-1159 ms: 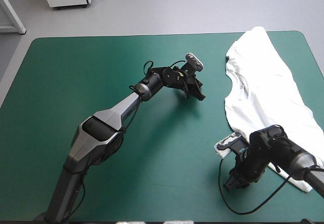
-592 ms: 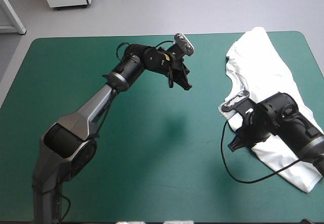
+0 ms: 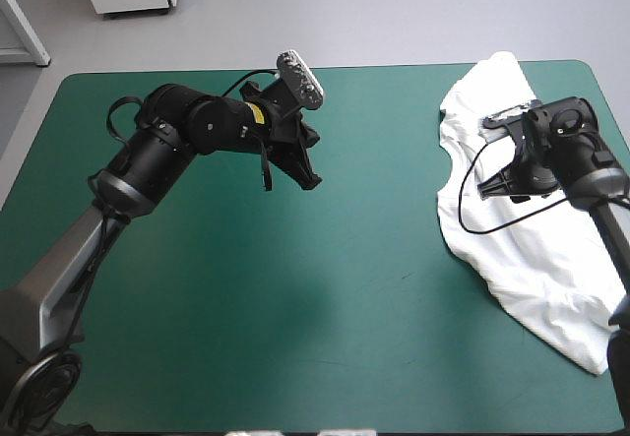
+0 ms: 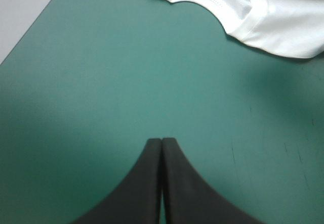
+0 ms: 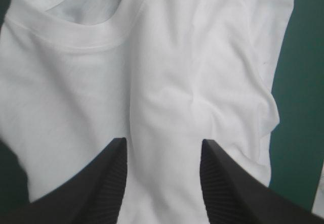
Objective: Fold the cloth
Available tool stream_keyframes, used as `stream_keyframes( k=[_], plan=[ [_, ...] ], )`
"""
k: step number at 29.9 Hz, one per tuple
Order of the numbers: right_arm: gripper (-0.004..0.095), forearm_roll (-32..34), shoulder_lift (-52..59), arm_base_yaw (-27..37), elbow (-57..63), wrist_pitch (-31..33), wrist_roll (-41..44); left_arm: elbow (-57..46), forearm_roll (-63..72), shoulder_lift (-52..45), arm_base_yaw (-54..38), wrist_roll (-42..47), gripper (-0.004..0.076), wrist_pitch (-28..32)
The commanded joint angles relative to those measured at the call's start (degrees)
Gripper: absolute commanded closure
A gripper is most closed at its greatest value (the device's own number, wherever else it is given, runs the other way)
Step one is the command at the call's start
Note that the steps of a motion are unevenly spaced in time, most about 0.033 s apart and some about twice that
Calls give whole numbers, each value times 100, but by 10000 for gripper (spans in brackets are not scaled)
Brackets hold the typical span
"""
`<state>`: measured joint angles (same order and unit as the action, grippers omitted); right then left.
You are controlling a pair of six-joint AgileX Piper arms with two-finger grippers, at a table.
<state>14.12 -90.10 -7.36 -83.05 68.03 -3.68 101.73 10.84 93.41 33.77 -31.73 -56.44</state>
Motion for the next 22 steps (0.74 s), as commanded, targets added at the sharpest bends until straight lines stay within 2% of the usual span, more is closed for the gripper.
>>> stream_keyframes(
  k=[1,6,11,22],
  plan=[
    [472,-502,-221,510,-409,-228,-293,19,-102,-533,-1,151,733,280],
    [403,-1412,-855,1124,-908,-277,-613,-66,-250,-610,-1,268,733,265],
    [396,-1618,-1354,1367,-1263,-376,-748,-66,-264,-610,-1,291,733,284],
    [393,-1796,-2386,1379,-1431,-423,-868,-66,-595,-589,-1,400,733,284]
  ],
)
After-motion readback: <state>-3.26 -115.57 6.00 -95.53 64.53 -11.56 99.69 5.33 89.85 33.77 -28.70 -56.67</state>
